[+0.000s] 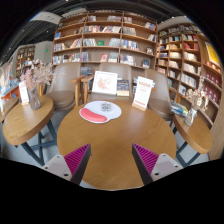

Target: Arrange mouse

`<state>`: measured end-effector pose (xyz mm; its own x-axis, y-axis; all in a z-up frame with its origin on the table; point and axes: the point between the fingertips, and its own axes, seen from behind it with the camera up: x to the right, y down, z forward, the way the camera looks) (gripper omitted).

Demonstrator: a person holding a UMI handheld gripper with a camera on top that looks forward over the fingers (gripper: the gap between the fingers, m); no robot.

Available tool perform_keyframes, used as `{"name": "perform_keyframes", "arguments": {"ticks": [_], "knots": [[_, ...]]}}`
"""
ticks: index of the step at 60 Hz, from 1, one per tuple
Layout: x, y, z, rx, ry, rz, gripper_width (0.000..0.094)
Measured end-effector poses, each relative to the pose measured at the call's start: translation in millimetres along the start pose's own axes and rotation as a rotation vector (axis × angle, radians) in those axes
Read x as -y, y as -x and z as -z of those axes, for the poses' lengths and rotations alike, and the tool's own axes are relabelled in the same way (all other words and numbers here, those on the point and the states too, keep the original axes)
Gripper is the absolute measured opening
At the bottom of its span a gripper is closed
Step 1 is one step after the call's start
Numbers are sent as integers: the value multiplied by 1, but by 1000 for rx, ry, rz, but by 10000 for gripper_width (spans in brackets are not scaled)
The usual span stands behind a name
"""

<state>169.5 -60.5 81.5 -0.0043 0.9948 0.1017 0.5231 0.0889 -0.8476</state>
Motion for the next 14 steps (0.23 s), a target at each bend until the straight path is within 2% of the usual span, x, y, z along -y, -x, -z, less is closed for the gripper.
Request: {"name": "perform_keyframes", "arguments": {"ticks": [8, 14], "knots": [[-18, 11, 14, 35, 6, -4, 852], [-23, 8, 15, 13, 13, -18, 851]]}}
